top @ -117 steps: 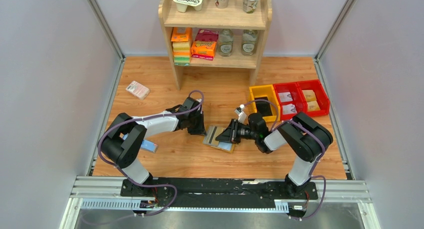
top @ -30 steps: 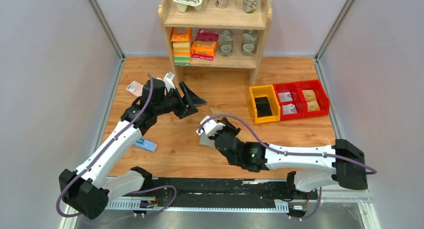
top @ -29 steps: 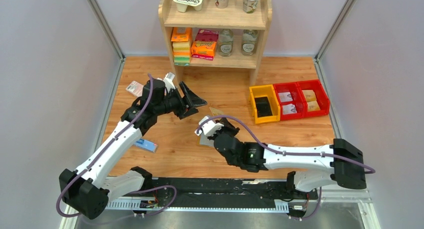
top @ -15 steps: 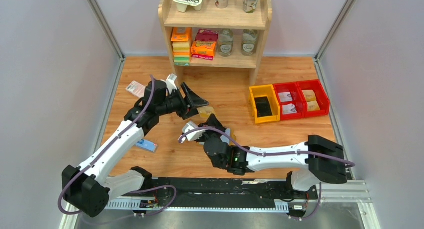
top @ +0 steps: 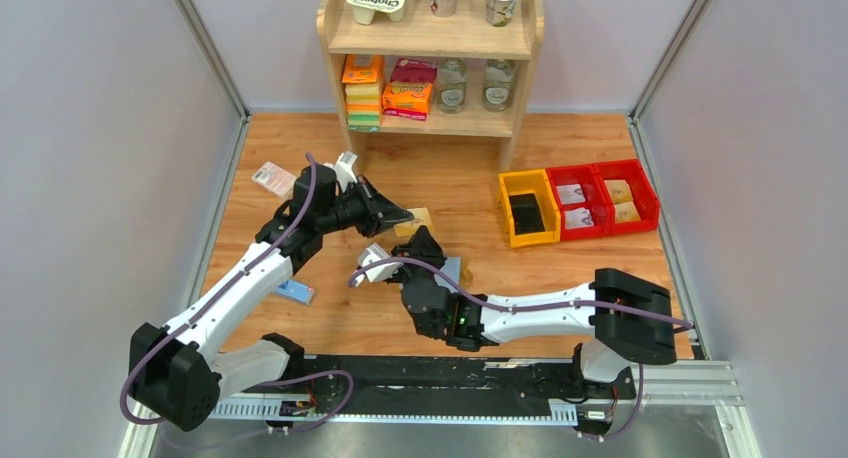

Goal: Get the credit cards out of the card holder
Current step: Place the credit card in the storage box.

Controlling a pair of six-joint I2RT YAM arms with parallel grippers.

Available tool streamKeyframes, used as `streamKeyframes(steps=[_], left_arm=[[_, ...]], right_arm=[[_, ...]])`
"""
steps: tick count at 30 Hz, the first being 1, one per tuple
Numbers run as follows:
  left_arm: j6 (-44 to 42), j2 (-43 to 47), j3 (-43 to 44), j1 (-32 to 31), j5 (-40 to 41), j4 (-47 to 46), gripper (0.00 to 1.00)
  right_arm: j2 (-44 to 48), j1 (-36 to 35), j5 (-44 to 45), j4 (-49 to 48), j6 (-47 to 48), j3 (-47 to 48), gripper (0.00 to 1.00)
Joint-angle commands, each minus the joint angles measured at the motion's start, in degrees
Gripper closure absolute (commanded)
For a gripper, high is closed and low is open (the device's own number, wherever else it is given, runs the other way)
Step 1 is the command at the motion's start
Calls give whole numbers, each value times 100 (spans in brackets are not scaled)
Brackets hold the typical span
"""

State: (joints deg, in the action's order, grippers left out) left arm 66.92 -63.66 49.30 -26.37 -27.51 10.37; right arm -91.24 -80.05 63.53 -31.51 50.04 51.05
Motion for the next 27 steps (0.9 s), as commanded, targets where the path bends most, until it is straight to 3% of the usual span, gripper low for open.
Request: streamKeyframes(steps=[1, 8, 13, 20, 27], left_arm=[[-188, 169, -218, 53, 61, -789, 100], [-91, 249, -500, 123, 228, -1572, 100], [137, 301, -781, 123, 369, -2100, 100], [901, 328, -1378, 132, 422, -3355, 100], [1710, 372, -1730, 97, 579, -4244, 100]], right_arm=[[413, -2, -77, 327, -1037, 151, 68], [2002, 209, -1139, 2112, -4059, -173, 20], [3312, 822, -2475, 2474, -6274, -893, 1], [4545, 2124, -4400, 930, -9026, -2361, 1], [3896, 2617, -5007, -942, -10496, -2775, 8]])
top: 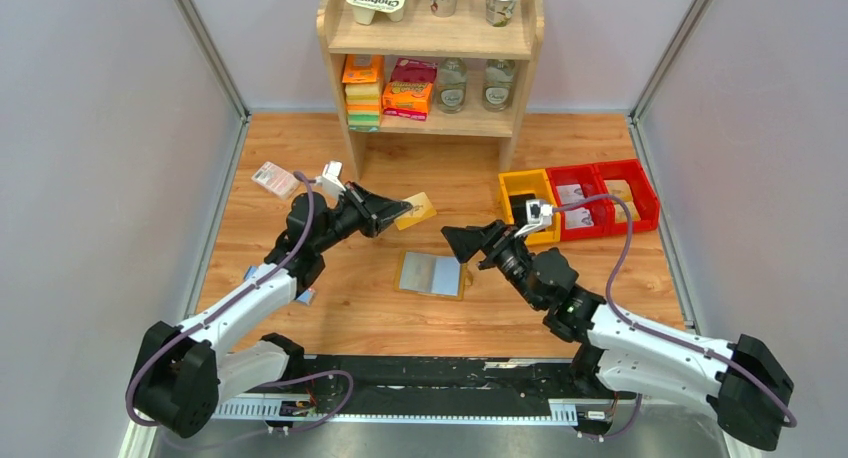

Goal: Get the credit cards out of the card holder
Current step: Place the credit card in the storage box.

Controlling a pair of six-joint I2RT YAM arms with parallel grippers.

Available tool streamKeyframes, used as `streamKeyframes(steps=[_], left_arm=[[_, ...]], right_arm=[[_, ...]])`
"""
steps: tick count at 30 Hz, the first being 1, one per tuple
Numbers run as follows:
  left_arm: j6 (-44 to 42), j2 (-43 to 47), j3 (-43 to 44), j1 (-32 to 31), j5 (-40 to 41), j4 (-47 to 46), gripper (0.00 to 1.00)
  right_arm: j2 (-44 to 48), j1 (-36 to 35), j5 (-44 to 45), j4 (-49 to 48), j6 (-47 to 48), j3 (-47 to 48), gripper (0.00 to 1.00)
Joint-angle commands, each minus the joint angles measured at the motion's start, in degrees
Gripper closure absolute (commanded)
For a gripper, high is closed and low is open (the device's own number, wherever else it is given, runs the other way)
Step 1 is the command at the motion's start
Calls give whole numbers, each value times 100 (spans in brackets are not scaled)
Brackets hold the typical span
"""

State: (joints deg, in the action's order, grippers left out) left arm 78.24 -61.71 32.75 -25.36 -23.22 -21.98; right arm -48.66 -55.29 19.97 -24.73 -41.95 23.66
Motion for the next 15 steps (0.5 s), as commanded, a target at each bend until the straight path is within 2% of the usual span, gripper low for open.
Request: streamKeyframes(steps=[1, 7, 15], left_arm=[[657, 203, -128, -38, 186, -1071, 100], [842, 326, -164, -311, 555, -1204, 100], [886, 441, -243, -443, 819, -1265, 100]], right_arm=[[-572, 158, -739, -1892, -1393, -37, 8], [-1741, 255, -1319, -3282, -1816, 296, 17], [-2305, 343, -1311, -3697, -1878, 771, 30]])
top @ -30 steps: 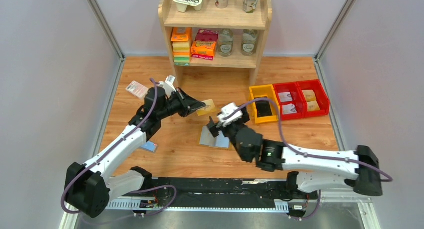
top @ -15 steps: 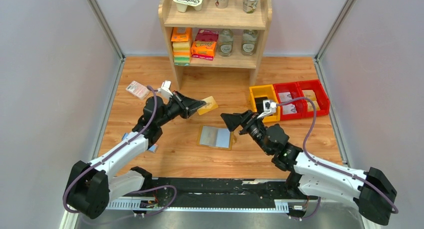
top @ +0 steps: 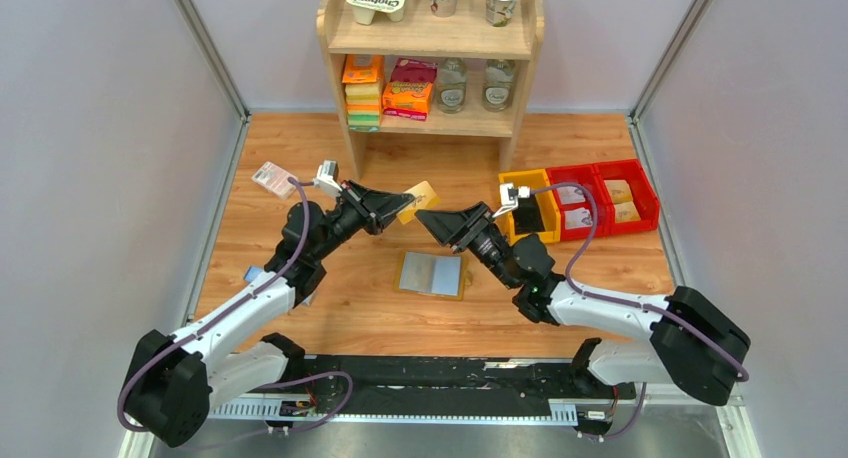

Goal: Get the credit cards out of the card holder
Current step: Place the credit card in the storage box.

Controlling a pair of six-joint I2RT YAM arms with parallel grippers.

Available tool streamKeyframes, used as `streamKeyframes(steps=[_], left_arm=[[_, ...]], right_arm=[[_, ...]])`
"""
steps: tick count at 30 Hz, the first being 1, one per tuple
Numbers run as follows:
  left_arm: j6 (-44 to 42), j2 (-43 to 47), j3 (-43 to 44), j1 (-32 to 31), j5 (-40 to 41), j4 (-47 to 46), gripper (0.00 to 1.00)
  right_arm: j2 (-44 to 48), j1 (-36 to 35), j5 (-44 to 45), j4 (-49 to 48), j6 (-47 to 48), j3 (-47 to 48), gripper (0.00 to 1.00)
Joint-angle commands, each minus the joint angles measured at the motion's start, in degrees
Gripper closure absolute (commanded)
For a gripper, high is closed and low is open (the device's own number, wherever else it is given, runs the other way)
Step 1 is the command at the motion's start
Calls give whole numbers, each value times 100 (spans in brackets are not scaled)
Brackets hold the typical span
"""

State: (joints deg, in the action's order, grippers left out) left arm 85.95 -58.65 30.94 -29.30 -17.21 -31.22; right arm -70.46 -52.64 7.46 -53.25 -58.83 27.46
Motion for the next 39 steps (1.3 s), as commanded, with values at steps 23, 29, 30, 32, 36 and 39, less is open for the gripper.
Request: streamKeyframes(steps=[23, 29, 30, 32, 36, 39], left_arm=[[-674, 529, -352, 37, 587, 534, 38], [-3021, 794, 551, 363, 850, 3093, 24], [-3493, 820, 641, 390, 921, 3635, 22], [-4117, 925, 826, 425, 1245, 4112, 19], [-5103, 1320, 1151, 486, 2008, 5018, 12], [-5719, 1593, 1195, 504, 2476, 5354, 7]], right_arm=[[469, 728, -324, 286, -349, 163, 100], [2086, 1764, -605, 2525, -165, -92, 100], [2358, 1992, -649, 2818, -112, -92, 100], [2886, 2537, -948, 3940, 81, -5, 100], [3731, 4073, -1685, 5470, 625, 259, 100], [3838, 5469, -2037, 6351, 1197, 636, 100]])
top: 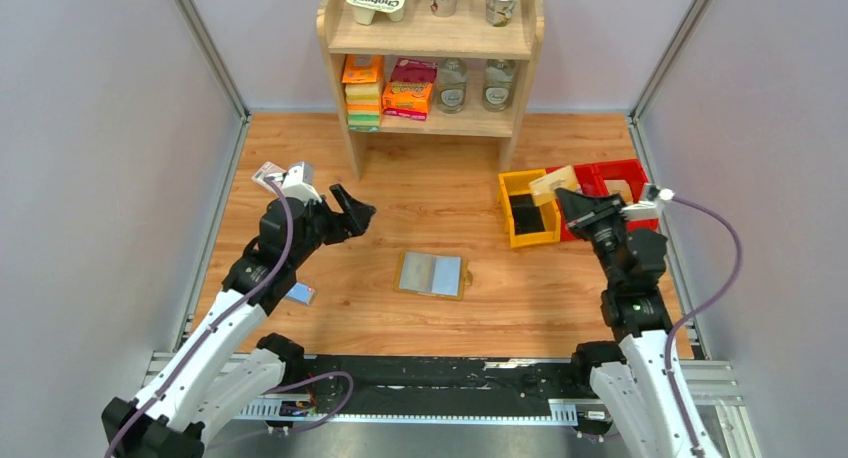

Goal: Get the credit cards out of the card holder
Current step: Place the credit card in the storage box.

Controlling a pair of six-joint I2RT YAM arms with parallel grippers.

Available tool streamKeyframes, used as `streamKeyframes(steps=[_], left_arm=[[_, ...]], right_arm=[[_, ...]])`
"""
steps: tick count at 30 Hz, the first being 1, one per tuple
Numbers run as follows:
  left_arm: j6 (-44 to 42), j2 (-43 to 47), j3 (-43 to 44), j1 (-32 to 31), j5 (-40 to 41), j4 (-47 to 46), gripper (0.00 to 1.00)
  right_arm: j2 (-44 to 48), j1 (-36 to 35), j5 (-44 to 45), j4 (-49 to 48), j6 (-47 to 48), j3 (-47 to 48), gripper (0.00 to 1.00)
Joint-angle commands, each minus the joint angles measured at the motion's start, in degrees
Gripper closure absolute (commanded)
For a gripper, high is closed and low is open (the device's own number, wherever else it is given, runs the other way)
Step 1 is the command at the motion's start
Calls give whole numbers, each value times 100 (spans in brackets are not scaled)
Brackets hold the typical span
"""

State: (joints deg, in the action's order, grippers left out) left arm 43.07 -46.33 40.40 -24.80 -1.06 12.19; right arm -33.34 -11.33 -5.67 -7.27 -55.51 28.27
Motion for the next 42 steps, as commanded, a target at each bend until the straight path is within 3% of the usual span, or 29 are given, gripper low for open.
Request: streamKeyframes(steps=[1, 3, 7, 10, 17, 26, 35, 38, 42], left_arm=[[-1555, 492, 249, 54, 1027, 1101, 7], [-1793, 641, 266, 54, 1265, 1233, 3], [-2232, 809, 354, 54, 1644, 1436, 1], [-2460, 897, 424, 54, 1758, 1515, 0], [-2523, 950, 337, 54, 1794, 1471, 0], [-2259, 766, 319, 54, 1320, 1480, 2], [-1943, 458, 372, 54, 862, 1445, 3], [-1890, 379, 407, 54, 792, 1427, 3], [-1811, 317, 425, 54, 678, 1418, 4]], right_arm=[[48, 1701, -908, 1833, 996, 678, 100], [-276, 2335, -1225, 1956, 1251, 837, 100], [-1102, 2766, -883, 2045, 1867, 1285, 100], [-1831, 3416, -1093, 1791, 1903, 1523, 100], [-3377, 4182, -1014, 1185, 2246, 2076, 100], [-5269, 4341, -1375, 1043, 2712, 3034, 100], [-6517, 4324, -2324, 604, 2325, 3448, 99], [-6667, 4324, -2324, 551, 2255, 3404, 96], [-6738, 4324, -1992, 900, 2211, 3413, 84]])
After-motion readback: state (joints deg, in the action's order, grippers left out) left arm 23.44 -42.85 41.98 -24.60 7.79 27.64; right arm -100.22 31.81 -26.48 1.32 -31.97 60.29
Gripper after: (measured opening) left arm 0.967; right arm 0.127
